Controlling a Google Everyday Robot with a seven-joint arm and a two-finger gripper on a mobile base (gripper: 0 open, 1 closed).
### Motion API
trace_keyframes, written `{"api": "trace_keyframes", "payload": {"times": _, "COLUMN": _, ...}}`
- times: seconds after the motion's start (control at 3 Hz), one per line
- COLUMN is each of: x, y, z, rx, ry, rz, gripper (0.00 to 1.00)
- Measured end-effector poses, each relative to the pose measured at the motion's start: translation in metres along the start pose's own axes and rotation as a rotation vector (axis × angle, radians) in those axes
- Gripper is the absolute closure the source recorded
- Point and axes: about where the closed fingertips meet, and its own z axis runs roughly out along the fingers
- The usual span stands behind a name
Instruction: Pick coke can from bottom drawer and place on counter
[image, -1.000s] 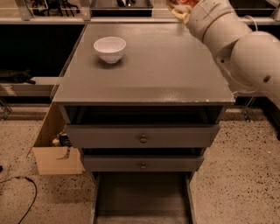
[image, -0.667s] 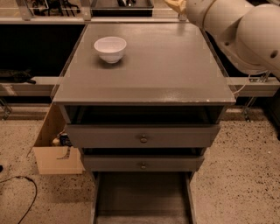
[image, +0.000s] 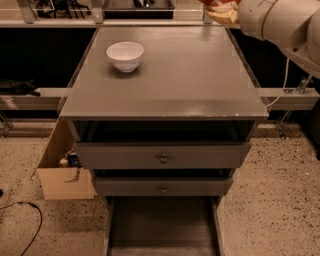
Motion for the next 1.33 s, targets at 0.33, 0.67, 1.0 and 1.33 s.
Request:
{"api": "trace_keyframes", "payload": {"times": 0.33, "x": -0.004, "y": 0.021, "z": 0.018, "rx": 0.015, "ry": -0.011, "rz": 0.042, "gripper": 1.00}}
{"api": "trace_keyframes", "payload": {"times": 0.67, "x": -0.002, "y": 0.058, "z": 0.036, "rx": -0.039, "ry": -0.001, "rz": 0.070, "gripper": 1.00}}
{"api": "trace_keyframes", "payload": {"times": 1.0, "x": 0.006, "y": 0.087, "z": 0.046, "rx": -0.093, "ry": 0.025, "rz": 0.082, "gripper": 1.00}}
{"api": "trace_keyframes", "payload": {"times": 1.33, "x": 0.017, "y": 0.100, "z": 0.044, "rx": -0.119, "ry": 0.060, "rz": 0.083, "gripper": 1.00}}
